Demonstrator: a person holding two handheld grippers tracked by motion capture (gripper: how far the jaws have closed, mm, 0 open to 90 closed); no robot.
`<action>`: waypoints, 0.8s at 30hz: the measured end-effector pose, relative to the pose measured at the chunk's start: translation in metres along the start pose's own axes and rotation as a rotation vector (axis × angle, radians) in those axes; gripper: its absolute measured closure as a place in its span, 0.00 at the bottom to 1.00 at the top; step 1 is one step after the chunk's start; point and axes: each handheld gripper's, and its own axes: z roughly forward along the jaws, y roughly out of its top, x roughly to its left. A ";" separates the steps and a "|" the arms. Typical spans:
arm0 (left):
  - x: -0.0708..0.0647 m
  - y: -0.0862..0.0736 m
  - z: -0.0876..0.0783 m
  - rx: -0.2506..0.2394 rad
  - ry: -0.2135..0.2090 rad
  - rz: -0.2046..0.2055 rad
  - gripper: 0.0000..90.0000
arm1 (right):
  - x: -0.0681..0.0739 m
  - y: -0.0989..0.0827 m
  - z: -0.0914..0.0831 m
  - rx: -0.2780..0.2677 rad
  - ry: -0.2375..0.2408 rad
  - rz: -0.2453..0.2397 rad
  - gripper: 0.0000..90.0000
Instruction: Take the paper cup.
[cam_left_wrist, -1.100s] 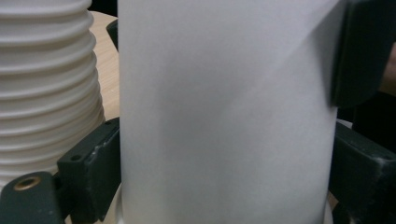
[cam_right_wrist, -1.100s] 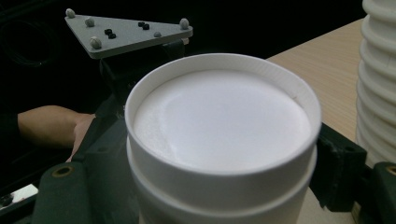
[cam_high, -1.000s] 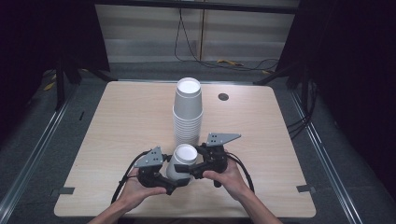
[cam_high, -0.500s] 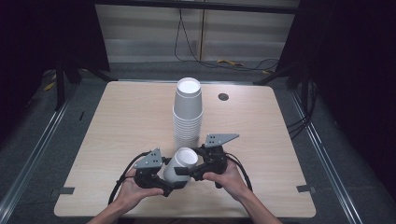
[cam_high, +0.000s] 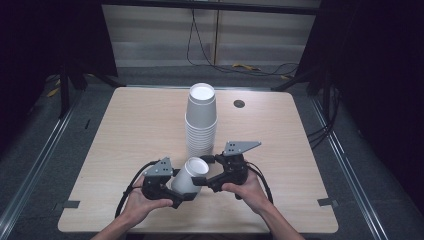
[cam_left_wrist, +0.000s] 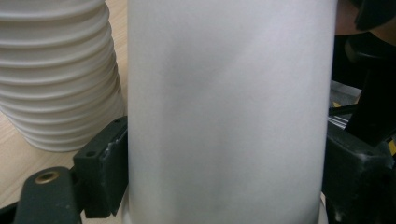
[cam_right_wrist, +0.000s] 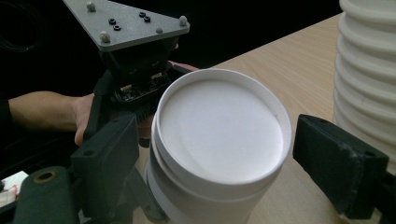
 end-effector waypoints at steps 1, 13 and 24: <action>0.000 0.001 -0.001 0.008 -0.003 -0.003 0.17 | 0.000 0.000 0.000 0.000 0.000 0.000 0.16; 0.001 0.004 -0.004 0.054 0.012 0.002 0.17 | -0.001 0.000 -0.008 0.023 -0.017 -0.017 0.16; 0.004 0.009 -0.010 0.076 0.018 0.004 0.17 | -0.003 0.003 -0.015 0.076 -0.040 -0.047 0.16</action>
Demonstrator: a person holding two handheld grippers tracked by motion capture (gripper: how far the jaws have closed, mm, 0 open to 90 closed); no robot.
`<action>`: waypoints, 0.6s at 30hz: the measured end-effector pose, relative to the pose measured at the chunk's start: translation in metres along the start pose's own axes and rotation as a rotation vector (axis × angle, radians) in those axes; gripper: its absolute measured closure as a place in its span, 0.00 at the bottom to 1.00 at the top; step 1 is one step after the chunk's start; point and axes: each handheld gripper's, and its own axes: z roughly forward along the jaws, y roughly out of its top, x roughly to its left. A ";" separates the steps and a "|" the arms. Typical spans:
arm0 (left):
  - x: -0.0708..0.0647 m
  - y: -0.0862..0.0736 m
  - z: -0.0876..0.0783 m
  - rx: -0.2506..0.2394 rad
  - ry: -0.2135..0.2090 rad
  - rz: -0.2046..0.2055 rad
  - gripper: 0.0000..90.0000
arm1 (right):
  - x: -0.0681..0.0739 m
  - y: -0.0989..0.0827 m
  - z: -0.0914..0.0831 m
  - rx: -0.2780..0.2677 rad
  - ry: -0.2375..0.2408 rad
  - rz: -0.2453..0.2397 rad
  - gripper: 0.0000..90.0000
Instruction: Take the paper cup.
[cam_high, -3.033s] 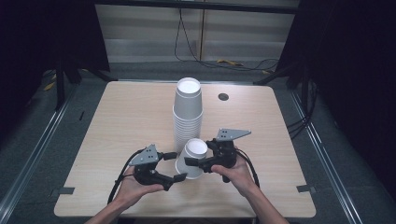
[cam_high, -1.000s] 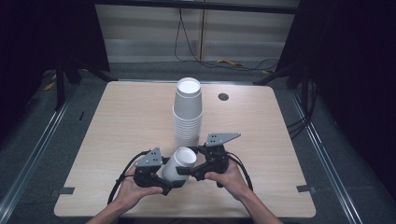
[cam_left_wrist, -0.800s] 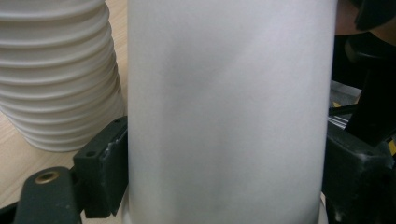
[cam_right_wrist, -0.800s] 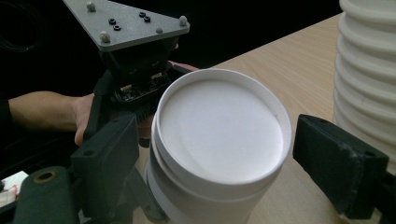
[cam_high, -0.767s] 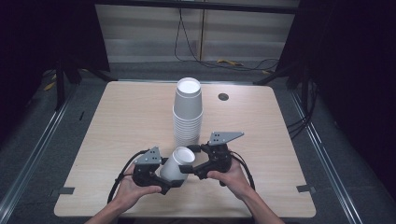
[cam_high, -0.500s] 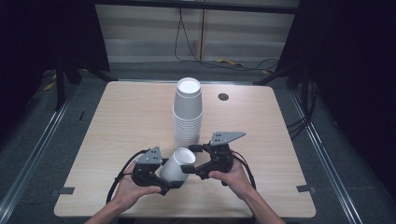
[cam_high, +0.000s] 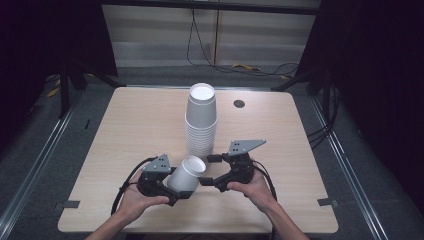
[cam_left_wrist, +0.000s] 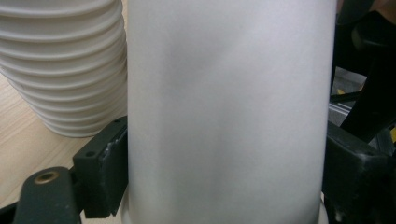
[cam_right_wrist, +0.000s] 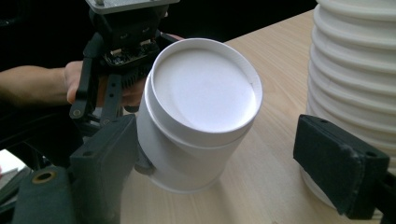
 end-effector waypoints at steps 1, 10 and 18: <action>0.000 0.002 -0.001 0.009 0.004 0.015 0.17 | 0.000 0.001 -0.002 0.007 0.001 -0.006 0.16; -0.001 0.008 -0.002 0.050 0.009 0.051 0.18 | -0.001 0.004 -0.009 0.051 -0.019 -0.043 0.16; 0.003 0.019 -0.003 0.080 0.021 0.083 0.18 | -0.002 0.005 -0.013 0.076 -0.018 -0.045 0.16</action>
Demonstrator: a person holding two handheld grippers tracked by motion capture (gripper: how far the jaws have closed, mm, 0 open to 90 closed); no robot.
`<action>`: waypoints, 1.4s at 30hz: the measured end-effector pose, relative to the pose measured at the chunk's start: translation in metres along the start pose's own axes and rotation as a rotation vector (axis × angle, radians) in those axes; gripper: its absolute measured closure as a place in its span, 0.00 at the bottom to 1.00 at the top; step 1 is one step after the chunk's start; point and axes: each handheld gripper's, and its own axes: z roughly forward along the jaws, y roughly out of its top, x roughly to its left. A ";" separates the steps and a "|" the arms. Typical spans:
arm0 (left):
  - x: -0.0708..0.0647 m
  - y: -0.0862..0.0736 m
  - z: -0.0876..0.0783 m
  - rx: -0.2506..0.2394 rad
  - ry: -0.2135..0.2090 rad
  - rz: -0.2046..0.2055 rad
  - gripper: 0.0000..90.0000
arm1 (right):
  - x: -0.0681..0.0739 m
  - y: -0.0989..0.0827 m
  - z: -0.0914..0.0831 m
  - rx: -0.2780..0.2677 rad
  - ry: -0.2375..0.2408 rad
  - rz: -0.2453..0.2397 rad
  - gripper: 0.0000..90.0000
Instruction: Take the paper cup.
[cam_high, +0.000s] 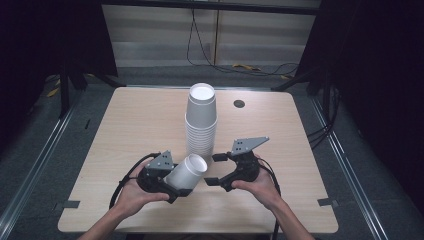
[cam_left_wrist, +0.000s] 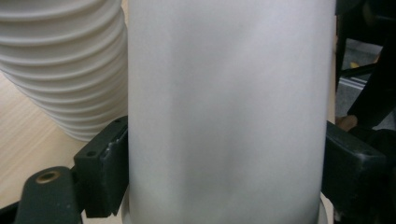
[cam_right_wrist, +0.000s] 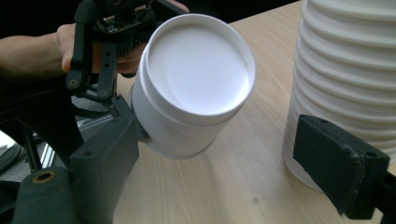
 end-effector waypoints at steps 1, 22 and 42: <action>0.001 0.001 0.001 0.005 0.005 0.000 0.18 | 0.000 0.000 0.000 0.002 -0.001 0.002 0.16; 0.009 0.020 0.012 0.163 0.019 0.090 0.18 | -0.006 0.001 -0.007 0.133 -0.041 -0.038 0.16; -0.006 0.016 0.022 0.291 -0.001 0.171 0.18 | 0.005 -0.002 0.016 0.351 -0.031 -0.153 0.18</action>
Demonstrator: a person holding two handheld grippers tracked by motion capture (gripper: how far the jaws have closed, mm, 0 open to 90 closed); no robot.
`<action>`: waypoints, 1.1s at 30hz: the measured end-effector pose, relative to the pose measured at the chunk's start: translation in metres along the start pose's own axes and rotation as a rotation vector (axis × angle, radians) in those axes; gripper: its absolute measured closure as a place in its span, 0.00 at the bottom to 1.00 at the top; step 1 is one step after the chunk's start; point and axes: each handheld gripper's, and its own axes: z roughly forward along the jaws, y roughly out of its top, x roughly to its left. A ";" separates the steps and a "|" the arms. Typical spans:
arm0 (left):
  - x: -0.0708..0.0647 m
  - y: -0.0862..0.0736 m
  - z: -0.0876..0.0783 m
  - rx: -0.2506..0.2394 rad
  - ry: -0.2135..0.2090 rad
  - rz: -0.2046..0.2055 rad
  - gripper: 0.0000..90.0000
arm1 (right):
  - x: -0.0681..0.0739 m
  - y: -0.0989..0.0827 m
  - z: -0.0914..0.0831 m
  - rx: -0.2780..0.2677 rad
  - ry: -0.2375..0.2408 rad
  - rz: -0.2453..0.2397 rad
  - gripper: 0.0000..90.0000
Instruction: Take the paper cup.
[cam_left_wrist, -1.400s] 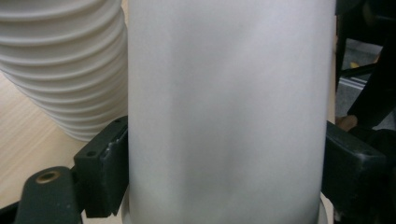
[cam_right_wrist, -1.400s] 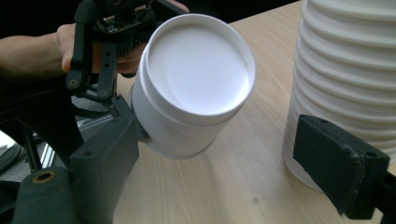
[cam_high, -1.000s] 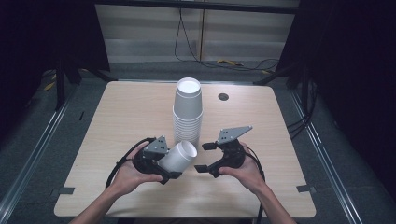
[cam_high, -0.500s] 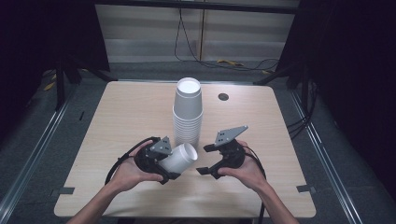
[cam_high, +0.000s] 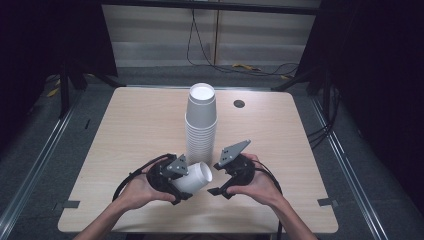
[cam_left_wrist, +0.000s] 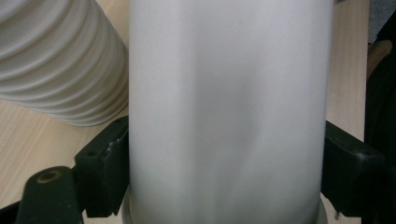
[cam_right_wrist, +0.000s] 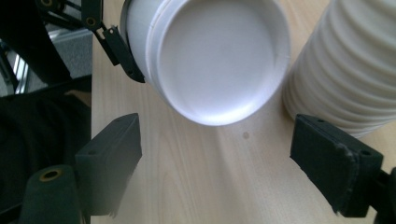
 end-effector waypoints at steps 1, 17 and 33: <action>-0.001 0.000 0.001 -0.003 -0.002 -0.001 0.18 | 0.001 0.000 0.001 0.012 0.006 0.001 0.18; -0.011 0.004 0.014 0.038 -0.040 0.033 0.18 | 0.006 0.000 0.016 0.122 0.047 -0.059 0.20; -0.015 0.006 0.020 0.045 -0.052 0.045 0.18 | 0.005 0.003 0.023 0.138 0.071 -0.074 0.22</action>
